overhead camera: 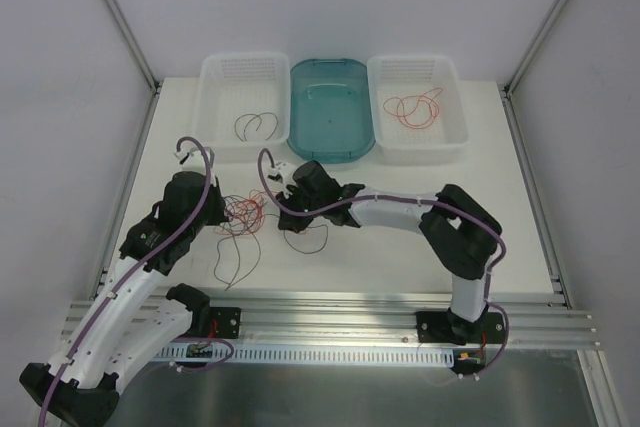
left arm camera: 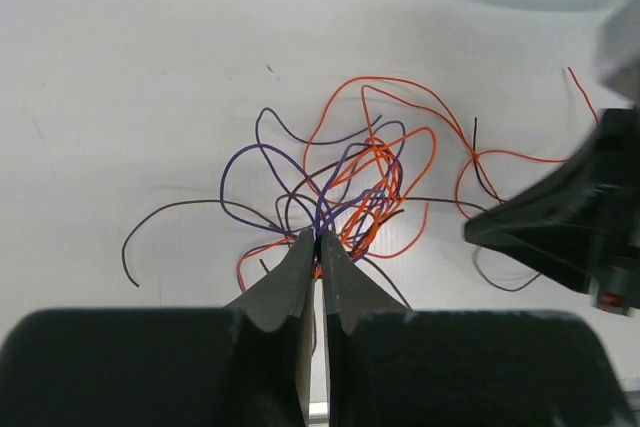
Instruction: Untangle the cables
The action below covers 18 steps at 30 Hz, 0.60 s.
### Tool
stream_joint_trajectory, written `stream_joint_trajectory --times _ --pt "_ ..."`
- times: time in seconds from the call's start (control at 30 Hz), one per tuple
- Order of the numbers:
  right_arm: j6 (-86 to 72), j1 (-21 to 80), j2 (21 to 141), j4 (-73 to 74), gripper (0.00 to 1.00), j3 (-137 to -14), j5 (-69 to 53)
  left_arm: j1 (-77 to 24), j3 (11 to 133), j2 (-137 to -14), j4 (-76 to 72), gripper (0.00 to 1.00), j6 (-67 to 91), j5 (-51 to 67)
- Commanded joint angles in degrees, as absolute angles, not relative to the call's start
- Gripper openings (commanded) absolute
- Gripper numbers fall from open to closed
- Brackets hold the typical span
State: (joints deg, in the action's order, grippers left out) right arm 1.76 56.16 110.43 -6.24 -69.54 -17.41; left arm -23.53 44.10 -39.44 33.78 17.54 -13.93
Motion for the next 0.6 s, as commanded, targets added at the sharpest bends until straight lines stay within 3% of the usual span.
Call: stream_joint_trajectory --times 0.0,0.4,0.57 --pt "5.2 55.2 96.4 -3.1 0.01 -67.4 -15.3 -22.8 43.8 -38.9 33.0 0.0 18.0 -17.6" --pt "4.7 35.1 55.8 15.8 0.01 -58.4 -8.5 -21.0 44.4 -40.3 35.2 0.0 18.7 -23.6" --pt "5.8 24.0 46.2 26.4 0.01 -61.3 -4.2 -20.2 44.6 -41.4 36.1 0.0 19.2 -25.2"
